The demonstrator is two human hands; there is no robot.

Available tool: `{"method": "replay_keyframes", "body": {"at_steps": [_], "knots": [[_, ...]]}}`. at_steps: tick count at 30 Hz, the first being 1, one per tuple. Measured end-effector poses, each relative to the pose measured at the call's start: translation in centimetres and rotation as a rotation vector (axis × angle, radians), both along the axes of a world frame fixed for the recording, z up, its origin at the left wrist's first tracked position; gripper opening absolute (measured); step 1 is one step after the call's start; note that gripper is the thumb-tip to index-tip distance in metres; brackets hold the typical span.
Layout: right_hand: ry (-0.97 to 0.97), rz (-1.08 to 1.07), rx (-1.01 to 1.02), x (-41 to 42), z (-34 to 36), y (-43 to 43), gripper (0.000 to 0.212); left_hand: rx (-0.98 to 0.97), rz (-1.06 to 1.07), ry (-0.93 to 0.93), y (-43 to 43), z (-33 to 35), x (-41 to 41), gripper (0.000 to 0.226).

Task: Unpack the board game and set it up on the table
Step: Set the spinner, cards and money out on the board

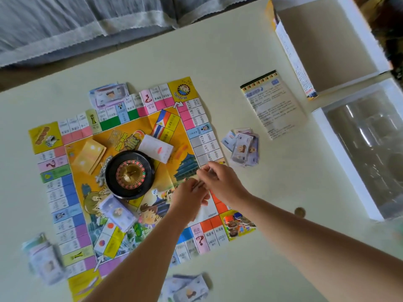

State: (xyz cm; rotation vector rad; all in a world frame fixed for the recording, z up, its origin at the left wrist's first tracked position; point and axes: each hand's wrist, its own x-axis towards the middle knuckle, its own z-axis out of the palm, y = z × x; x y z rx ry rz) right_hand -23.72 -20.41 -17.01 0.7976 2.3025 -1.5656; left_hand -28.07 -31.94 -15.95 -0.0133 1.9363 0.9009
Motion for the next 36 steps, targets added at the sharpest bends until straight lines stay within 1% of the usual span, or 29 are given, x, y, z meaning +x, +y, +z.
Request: {"method": "replay_keyframes", "body": {"at_steps": [2,4,6,9,11,13,15,17,18,21,23,25,27,31,34,36], "knots": [[-0.014,0.073,-0.029,0.1,0.3,-1.3,0.025,-0.01,-0.02,0.018,-2.2,-0.1,-0.2,0.018],[-0.013,0.139,-0.066,0.6,0.4,-2.4,0.017,-0.041,-0.054,0.025,-4.4,-0.1,-0.4,0.013],[0.021,0.219,-0.045,1.1,0.4,-4.0,0.01,-0.088,-0.074,0.006,-7.3,-0.1,-0.6,0.011],[0.013,0.299,-0.024,1.6,0.3,-6.4,0.008,-0.136,-0.136,-0.035,-11.1,-0.2,-0.7,0.012],[-0.045,0.308,-0.058,2.0,0.1,-7.9,0.013,-0.159,-0.133,-0.029,-13.1,0.0,-0.6,0.011],[-0.127,0.271,-0.111,2.3,-0.2,-10.0,0.015,-0.16,-0.011,-0.017,-15.6,0.1,-0.6,0.011],[-0.189,0.188,-0.188,2.6,-0.5,-11.8,0.015,-0.192,0.098,0.012,-17.5,0.0,-0.6,0.015],[-0.238,0.15,-0.253,2.6,-0.6,-13.8,0.011,-0.203,0.142,0.06,-19.0,-0.1,-0.5,0.012],[-0.255,0.136,-0.278,2.6,-0.6,-14.6,0.012,-0.192,0.17,0.079,-19.6,-0.1,-0.5,0.015],[-0.275,0.04,-0.36,2.0,-0.5,-16.7,0.012,-0.16,0.264,0.128,-21.2,0.0,-0.6,0.013],[-0.259,-0.059,-0.421,1.0,-0.3,-17.9,0.013,-0.113,0.406,0.128,-22.0,0.0,-1.0,0.013],[-0.236,-0.155,-0.465,-0.4,-0.1,-18.9,0.014,-0.076,0.536,0.091,-22.5,0.0,-1.5,0.021],[-0.23,-0.198,-0.433,-1.8,-0.4,-19.5,0.015,-0.069,0.612,0.03,-22.7,-0.4,-1.9,0.031],[-0.213,-0.19,-0.3,-3.7,-1.9,-20.2,0.014,-0.071,0.655,-0.044,-22.8,-1.2,-2.6,0.036],[-0.193,-0.137,-0.15,-4.1,-3.0,-20.4,0.014,-0.046,0.676,-0.078,-22.2,-1.8,-3.0,0.037],[-0.179,-0.083,-0.02,-4.0,-3.7,-20.4,0.016,-0.044,0.669,-0.09,-21.8,-2.1,-3.2,0.029]]}}
